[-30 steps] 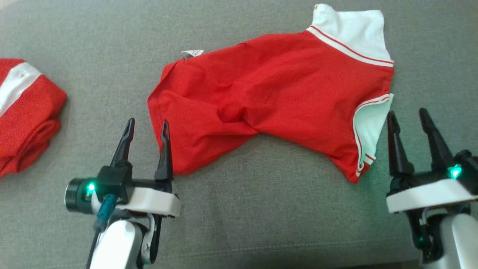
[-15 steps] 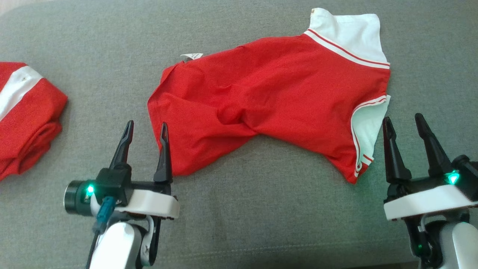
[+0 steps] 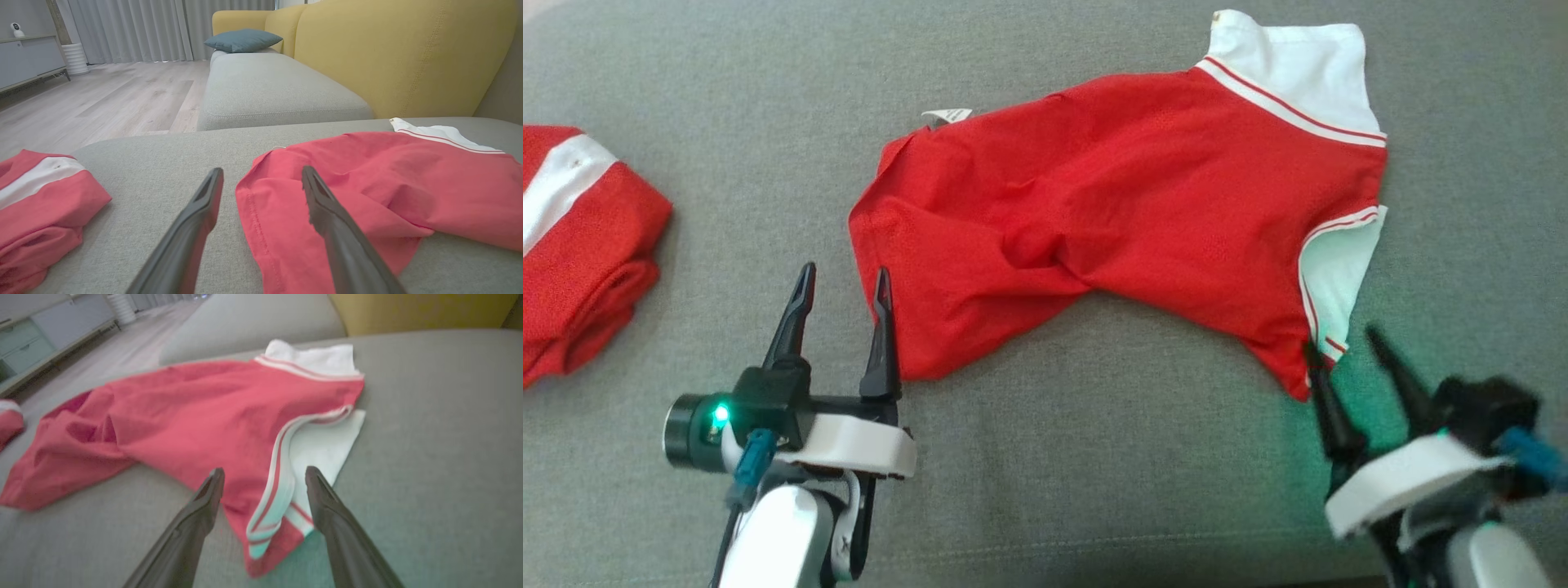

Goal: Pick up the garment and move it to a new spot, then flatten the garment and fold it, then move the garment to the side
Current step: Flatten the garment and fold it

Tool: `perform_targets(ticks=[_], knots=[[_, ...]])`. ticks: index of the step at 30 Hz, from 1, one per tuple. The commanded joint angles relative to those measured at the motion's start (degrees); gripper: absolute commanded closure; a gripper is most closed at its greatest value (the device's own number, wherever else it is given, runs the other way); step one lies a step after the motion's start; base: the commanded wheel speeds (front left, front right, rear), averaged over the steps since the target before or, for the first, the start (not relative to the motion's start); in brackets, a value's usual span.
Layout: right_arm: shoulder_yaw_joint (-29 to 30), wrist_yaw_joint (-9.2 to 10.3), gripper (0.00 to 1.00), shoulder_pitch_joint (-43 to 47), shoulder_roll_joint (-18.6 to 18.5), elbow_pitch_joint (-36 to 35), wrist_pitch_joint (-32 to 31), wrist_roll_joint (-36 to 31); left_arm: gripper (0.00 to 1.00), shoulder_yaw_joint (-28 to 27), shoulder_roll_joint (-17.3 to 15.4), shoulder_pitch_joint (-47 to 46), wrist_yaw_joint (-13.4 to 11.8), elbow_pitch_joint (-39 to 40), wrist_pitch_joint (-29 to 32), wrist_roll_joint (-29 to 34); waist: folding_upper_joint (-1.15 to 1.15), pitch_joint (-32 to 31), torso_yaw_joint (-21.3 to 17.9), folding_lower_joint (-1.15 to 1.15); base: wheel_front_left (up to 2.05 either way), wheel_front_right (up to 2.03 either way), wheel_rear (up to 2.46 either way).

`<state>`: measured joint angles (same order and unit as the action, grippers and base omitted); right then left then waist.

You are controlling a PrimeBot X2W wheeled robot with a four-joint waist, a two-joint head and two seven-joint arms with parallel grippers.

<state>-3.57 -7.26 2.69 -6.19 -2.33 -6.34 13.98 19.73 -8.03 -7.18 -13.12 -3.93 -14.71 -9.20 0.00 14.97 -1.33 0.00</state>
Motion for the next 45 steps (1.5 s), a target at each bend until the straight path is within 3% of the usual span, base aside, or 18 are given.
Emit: perform_targets(ticks=[1,10,11,13,17,22,28,33,39,45], knots=[[-1.6,-0.23,0.00,0.3,-0.2,-0.7,-0.6,0.0,0.00,-1.6,-0.7,-1.7,-0.2,2.0,-0.3,-0.2,0.00,0.5,0.2,0.00,0.00,0.00,0.00],[-2.6,-0.23,0.00,-2.2,0.8,5.1,-0.2,-0.2,0.00,-1.3,-0.3,-3.1,-0.2,2.1,-0.3,-0.1,0.00,2.5,0.5,0.00,0.00,0.00,0.00],[-2.8,-0.23,0.29,-2.6,0.8,5.7,-0.1,-0.1,0.00,-1.2,-0.3,-3.2,-0.1,2.1,-0.3,-0.1,0.00,2.6,0.5,0.00,0.00,0.00,0.00],[-3.1,-0.23,1.00,-3.3,0.9,6.3,0.7,0.2,0.00,-1.2,-0.3,-3.5,-0.1,2.0,-0.3,-0.1,0.00,2.8,0.6,0.00,0.00,0.00,0.00],[-3.8,-0.23,1.00,-4.2,0.5,4.2,3.7,0.7,0.00,-1.4,-0.3,-3.5,-0.1,2.0,-0.3,-0.1,0.00,2.7,0.4,0.00,0.00,0.00,0.00],[-4.7,-0.23,1.00,-4.4,-1.6,-4.6,6.1,1.1,0.00,-1.9,-0.5,-2.8,-0.4,2.0,-0.3,-0.2,0.00,2.0,-0.6,0.00,0.00,0.00,0.00],[-3.3,-0.23,1.00,-5.9,-5.1,-16.5,3.0,1.1,0.00,-2.1,-0.7,-2.7,-0.5,2.2,-0.3,-0.2,0.00,1.5,-1.7,0.00,0.00,0.00,0.00],[-1.7,-0.23,1.00,-9.5,-7.0,-22.3,-0.2,2.1,0.00,-2.0,-0.5,-3.0,-0.4,2.3,-0.3,-0.2,0.00,1.6,-1.5,0.00,0.00,0.00,0.00],[1.4,-0.23,1.00,-15.9,-9.9,-17.7,-2.2,4.6,0.00,-1.6,0.1,-4.0,-0.1,2.6,-0.3,0.1,0.00,3.4,0.2,0.00,0.00,0.00,0.00],[1.2,-0.23,1.00,-23.0,-12.8,-5.8,-0.8,8.5,0.00,-1.4,0.4,-5.8,0.2,3.1,-0.3,0.7,0.00,7.3,1.8,0.00,0.00,0.00,0.00]])
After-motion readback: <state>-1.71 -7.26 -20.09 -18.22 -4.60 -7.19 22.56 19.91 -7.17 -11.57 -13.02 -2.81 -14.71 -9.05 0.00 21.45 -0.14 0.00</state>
